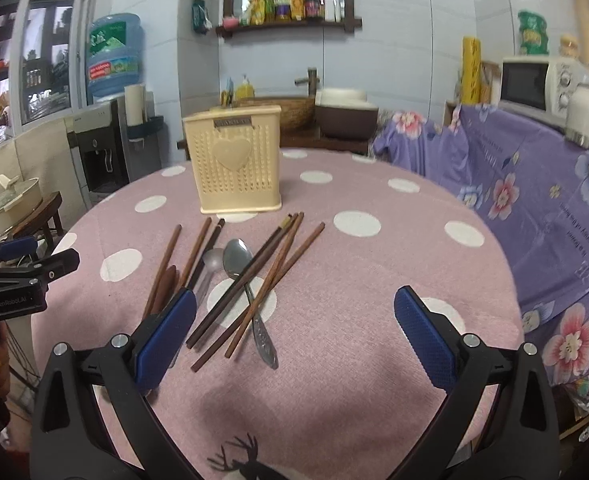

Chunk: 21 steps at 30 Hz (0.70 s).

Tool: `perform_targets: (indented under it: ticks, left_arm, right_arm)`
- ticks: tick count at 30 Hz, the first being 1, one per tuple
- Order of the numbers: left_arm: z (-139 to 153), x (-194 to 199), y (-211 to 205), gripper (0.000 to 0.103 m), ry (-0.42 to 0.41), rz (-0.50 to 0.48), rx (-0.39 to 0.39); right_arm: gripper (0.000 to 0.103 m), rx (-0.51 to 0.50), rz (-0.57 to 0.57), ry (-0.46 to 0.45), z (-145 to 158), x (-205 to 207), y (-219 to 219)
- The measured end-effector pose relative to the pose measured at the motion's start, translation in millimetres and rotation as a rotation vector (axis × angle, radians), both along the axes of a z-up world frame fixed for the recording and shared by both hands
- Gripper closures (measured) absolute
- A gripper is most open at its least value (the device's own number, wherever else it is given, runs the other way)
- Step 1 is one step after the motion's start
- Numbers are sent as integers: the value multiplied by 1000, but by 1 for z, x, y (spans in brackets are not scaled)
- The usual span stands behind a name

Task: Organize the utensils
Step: 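Close the left tool on a brown chopstick while the right tool grasps another chopstick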

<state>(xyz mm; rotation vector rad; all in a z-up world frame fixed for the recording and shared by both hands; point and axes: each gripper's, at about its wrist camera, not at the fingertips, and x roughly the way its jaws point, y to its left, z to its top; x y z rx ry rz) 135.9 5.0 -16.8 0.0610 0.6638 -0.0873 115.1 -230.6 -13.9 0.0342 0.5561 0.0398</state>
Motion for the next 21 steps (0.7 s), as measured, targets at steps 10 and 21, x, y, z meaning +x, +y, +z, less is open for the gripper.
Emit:
perform_targets:
  ticks: [10, 21]
  left_arm:
    - [-3, 68, -2, 37, 168, -6, -73]
    - [-28, 117, -23, 64, 323, -29, -78]
  right_arm:
    - [50, 42, 30, 196, -12, 91, -1]
    - [67, 86, 74, 288, -20, 142, 4]
